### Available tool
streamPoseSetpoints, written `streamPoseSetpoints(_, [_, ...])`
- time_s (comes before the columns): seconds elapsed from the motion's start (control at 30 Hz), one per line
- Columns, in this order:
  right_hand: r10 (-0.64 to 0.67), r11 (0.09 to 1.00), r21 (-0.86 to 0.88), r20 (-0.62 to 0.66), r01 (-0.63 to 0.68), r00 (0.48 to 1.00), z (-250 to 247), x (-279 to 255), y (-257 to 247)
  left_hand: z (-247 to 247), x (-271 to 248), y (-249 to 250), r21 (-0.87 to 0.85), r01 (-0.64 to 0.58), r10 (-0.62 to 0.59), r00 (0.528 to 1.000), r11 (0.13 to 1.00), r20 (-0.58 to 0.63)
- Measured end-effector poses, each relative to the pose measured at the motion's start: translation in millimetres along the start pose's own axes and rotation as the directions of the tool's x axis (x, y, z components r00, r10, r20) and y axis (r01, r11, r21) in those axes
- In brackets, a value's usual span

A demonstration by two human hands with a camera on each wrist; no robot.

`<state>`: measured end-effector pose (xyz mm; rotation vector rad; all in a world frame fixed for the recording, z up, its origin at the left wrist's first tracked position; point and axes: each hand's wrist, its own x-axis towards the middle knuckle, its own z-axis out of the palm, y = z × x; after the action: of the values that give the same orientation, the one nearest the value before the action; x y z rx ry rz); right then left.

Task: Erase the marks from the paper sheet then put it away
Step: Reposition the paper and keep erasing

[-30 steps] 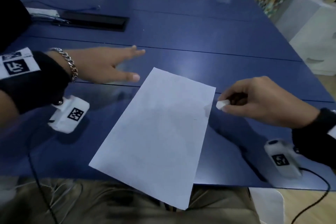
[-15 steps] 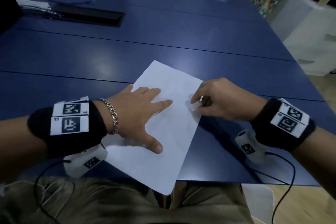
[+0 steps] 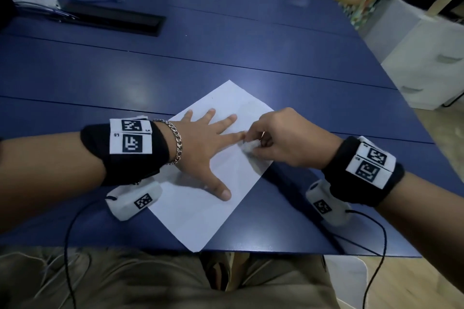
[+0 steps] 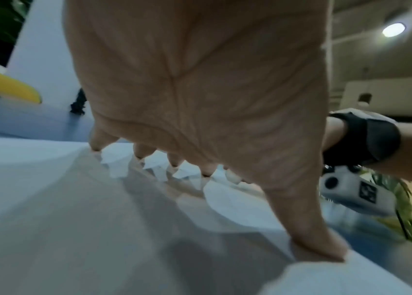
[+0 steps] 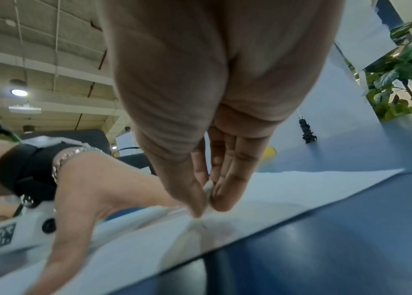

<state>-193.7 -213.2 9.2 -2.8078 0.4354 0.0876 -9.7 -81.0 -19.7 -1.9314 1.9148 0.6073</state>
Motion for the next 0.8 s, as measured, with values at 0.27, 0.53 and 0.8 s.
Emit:
streamPoseSetpoints(0.27, [0.003, 0.994, 0.108, 0.165, -0.021, 0.986, 0.8, -10.9, -3.9, -1.6, 2.3, 1.5, 0.024, 0.029, -0.03, 0.999, 0.999, 0.031])
streamPoseSetpoints(0.53, [-0.035, 0.999, 0.035, 0.114, 0.031, 0.993, 0.3, -7.2, -3.2, -3.2, 2.8, 2.4, 0.028, 0.048, -0.049, 0.997, 0.998, 0.057])
streamPoseSetpoints(0.8, [-0.009, 1.0, 0.022, 0.046, 0.008, 0.999, -4.0, -0.5, 7.2, -2.6, 5.2, 2.6, 0.052, 0.054, -0.056, 0.997, 0.997, 0.055])
